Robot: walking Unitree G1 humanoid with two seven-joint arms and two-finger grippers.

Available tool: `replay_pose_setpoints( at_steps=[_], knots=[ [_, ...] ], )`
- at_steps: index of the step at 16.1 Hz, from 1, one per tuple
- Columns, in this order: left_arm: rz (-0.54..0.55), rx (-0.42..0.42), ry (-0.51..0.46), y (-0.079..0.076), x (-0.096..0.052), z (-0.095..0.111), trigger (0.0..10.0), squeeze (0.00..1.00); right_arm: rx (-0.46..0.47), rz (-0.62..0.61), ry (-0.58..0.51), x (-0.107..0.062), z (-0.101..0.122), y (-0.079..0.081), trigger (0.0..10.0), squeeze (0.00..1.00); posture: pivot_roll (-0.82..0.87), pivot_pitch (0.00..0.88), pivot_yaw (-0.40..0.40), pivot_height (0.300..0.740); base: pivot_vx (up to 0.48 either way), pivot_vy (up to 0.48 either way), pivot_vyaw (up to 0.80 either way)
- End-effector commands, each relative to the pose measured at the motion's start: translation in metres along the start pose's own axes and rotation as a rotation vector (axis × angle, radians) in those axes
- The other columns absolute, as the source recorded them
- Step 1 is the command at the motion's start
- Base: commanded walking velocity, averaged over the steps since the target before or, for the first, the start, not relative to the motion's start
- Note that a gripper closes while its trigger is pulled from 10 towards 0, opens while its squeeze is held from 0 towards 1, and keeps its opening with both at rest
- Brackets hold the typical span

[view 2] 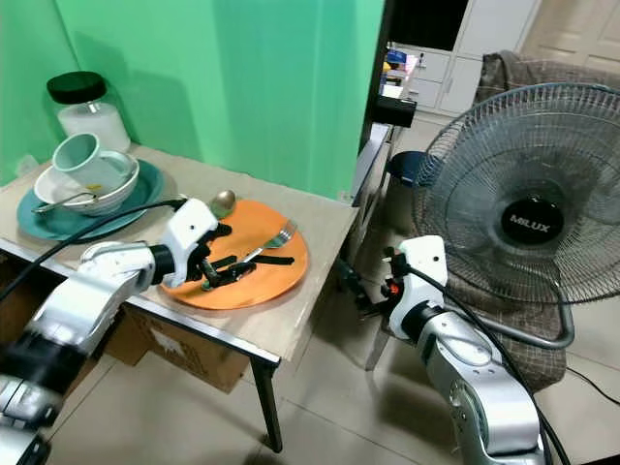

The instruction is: Setting the table

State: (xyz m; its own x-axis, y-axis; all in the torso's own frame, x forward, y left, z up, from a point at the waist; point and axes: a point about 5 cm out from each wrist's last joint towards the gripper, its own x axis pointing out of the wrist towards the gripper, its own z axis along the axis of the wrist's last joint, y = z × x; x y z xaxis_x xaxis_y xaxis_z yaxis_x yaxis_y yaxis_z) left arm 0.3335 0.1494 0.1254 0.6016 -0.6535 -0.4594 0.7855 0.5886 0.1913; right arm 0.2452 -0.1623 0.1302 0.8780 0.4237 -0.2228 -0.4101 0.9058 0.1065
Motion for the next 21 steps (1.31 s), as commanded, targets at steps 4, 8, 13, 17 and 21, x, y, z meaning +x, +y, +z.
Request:
replay_pose_setpoints(
  at_steps=[4,8,13,17,21],
  knots=[
    [-0.006,-0.044,0.044,0.019,0.011,-0.007,10.0,0.00,-0.012,0.094,0.027,-0.005,0.002,0.008,10.0,0.00,0.05,0.000,-0.001,0.740,0.000,0.000,0.00],
    [-0.041,-0.062,0.079,0.016,0.022,-0.011,0.4,0.00,0.002,0.129,0.038,-0.004,0.003,0.014,10.0,0.00,0.04,0.000,0.002,0.740,0.000,0.000,0.00],
    [-0.104,-0.058,0.121,0.012,0.028,-0.017,0.0,0.00,0.022,0.151,0.057,-0.004,0.002,0.016,10.0,0.00,0.04,0.000,0.000,0.740,0.000,0.000,0.00],
    [-0.129,-0.021,0.158,0.009,0.030,-0.020,0.0,0.00,0.000,0.182,0.072,-0.005,0.001,0.017,10.0,0.00,0.05,0.000,-0.008,0.740,0.000,0.000,0.00],
    [-0.083,0.029,0.225,0.014,0.028,-0.025,0.0,0.00,-0.024,0.182,0.081,-0.006,0.001,0.011,10.0,0.00,0.05,0.000,-0.014,0.740,0.000,0.000,0.00]
  ],
)
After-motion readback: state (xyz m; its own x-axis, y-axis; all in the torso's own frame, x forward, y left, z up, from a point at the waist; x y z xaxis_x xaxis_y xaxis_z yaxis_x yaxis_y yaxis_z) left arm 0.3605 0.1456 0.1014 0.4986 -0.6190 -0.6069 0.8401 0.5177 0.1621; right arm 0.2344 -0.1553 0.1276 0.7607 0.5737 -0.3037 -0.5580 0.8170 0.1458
